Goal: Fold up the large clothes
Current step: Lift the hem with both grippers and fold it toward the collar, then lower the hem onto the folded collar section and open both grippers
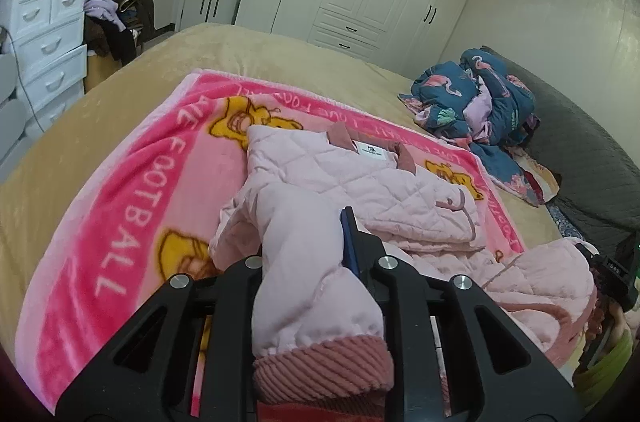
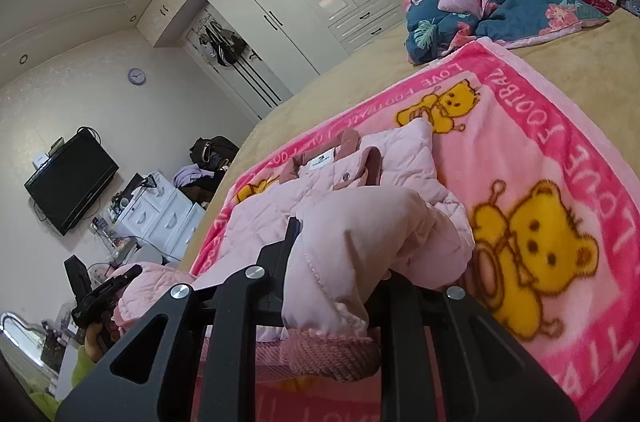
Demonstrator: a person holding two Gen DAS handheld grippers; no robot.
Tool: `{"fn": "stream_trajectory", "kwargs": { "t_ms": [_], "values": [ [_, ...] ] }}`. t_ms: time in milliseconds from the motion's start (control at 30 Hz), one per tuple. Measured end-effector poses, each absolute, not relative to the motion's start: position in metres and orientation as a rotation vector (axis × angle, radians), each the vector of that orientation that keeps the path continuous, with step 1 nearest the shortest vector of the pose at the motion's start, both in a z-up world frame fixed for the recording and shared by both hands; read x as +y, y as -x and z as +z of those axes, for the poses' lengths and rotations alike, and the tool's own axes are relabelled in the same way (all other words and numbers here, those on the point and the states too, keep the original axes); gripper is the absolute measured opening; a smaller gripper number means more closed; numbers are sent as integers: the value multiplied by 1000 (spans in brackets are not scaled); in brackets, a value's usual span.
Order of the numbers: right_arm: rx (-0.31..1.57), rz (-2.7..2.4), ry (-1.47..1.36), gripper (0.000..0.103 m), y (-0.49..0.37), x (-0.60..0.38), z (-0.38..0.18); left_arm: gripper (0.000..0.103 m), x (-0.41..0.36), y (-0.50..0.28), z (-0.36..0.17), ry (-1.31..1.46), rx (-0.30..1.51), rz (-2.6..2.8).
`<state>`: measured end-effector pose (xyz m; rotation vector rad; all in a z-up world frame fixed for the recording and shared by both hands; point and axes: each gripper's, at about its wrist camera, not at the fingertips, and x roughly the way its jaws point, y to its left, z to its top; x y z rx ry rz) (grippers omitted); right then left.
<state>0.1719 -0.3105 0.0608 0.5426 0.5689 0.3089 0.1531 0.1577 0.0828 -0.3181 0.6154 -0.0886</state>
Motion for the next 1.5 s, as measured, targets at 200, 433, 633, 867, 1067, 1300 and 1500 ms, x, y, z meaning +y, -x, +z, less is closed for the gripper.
{"fn": "stream_trajectory", "kwargs": {
  "t_ms": [200,433,633,867,1067,1300,1500],
  "values": [
    [571,300,-547,18,-192,-311,64,14,158,-169,85,317,612,-84],
    [573,299,-577,18,-212,-315,61,15,159,-188,83,326,613,-74],
    [585,285,-588,19,-230,-316,60,15,158,-208,83,314,622,-69],
    [600,275,-570,19,-255,-314,61,15,160,-227,80,308,635,-62],
    [615,265,-556,20,-278,-313,60,15,165,-245,77,320,648,-55],
    [636,231,-548,20,-310,-312,54,16,172,-275,66,353,671,-23],
    [683,220,-580,23,-344,-318,43,16,176,-303,56,359,703,-3]
  ]
}}
